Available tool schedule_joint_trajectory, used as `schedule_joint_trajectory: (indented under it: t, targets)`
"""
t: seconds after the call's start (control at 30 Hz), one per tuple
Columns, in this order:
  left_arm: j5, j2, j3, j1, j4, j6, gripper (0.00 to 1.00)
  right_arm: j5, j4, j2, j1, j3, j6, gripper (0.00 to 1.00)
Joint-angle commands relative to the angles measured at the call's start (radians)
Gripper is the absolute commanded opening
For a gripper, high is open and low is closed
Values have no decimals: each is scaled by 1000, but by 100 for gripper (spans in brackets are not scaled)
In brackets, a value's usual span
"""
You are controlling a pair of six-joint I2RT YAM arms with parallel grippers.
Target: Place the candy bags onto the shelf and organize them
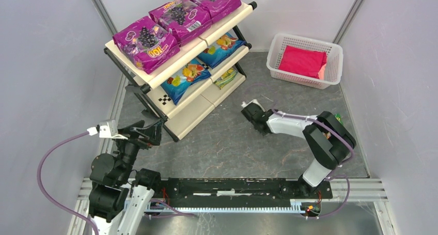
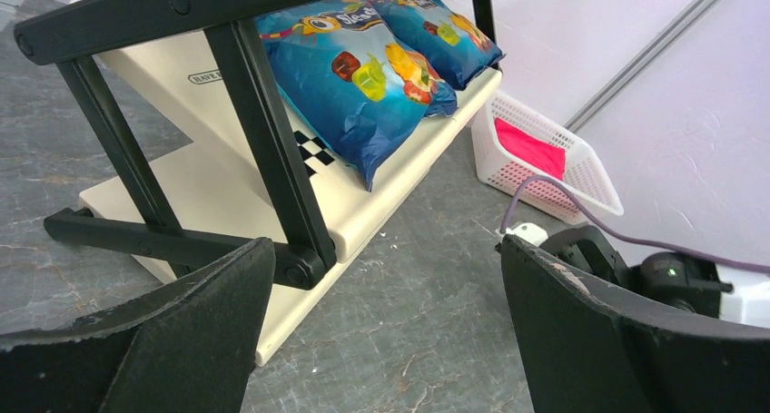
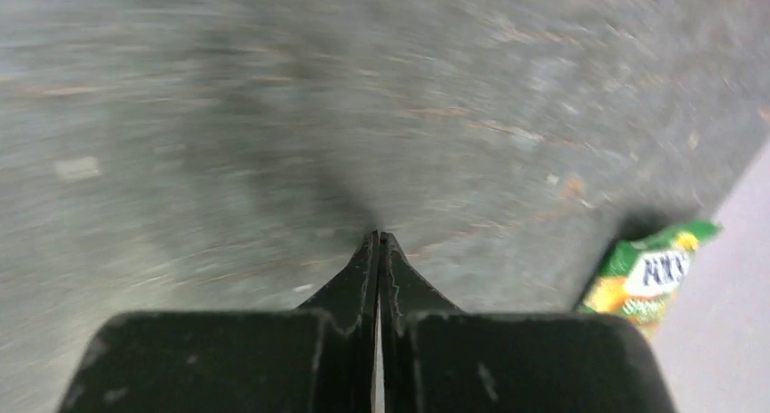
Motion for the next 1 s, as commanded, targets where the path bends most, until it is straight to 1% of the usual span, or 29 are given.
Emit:
schedule_joint_trajectory:
  t: [0.0, 0.03, 0.07, 0.1, 0.17, 0.2, 0.23, 0.3, 0.37, 0.4, 0.5, 0.6, 0.63, 0.67, 0.83, 0.97]
  targets:
    - [-50, -18, 6, -1, 22, 40, 100, -151, 50, -41, 84, -2, 7, 0]
    - [-52, -16, 6, -1, 21, 37, 100, -104, 39, -33, 77, 11, 25, 0]
    - [-56, -12, 6, -1, 21, 37, 100, -48, 29, -23, 70, 24, 29, 5]
    - [-57, -9, 6, 0, 20, 36, 100, 7, 10, -6, 54, 47, 47, 20]
    - [-60, 2, 6, 2, 20, 36, 100, 108, -37, 25, 16, 96, 84, 40]
    - [-57, 10, 6, 2, 21, 36, 100, 150, -44, 35, -7, 107, 99, 49]
    - [-50, 18, 7, 2, 20, 38, 100, 172, -48, 39, -35, 115, 114, 56]
    - [-31, 29, 9, 2, 22, 43, 100, 182, -51, 47, -101, 123, 146, 67]
    - [-17, 29, 8, 2, 26, 47, 100, 212, -48, 57, -176, 123, 176, 72]
    - [-13, 26, 7, 1, 28, 48, 100, 245, -58, 67, -203, 131, 195, 77]
    - [-16, 5, 3, -5, 34, 46, 100, 339, -93, 115, -278, 165, 255, 84]
    - [-45, -1, 2, -28, 30, 42, 100, 413, -148, 174, -326, 206, 305, 86]
    - [-52, 4, 4, -41, 27, 41, 100, 456, -168, 192, -334, 220, 323, 89]
    - [-57, 8, 4, -53, 25, 40, 100, 487, -181, 205, -342, 231, 331, 90]
    - [-73, 18, 7, -120, 18, 35, 100, 579, -256, 269, -372, 245, 415, 89]
    - [-83, 21, 7, -163, 17, 33, 100, 616, -350, 317, -385, 217, 547, 85]
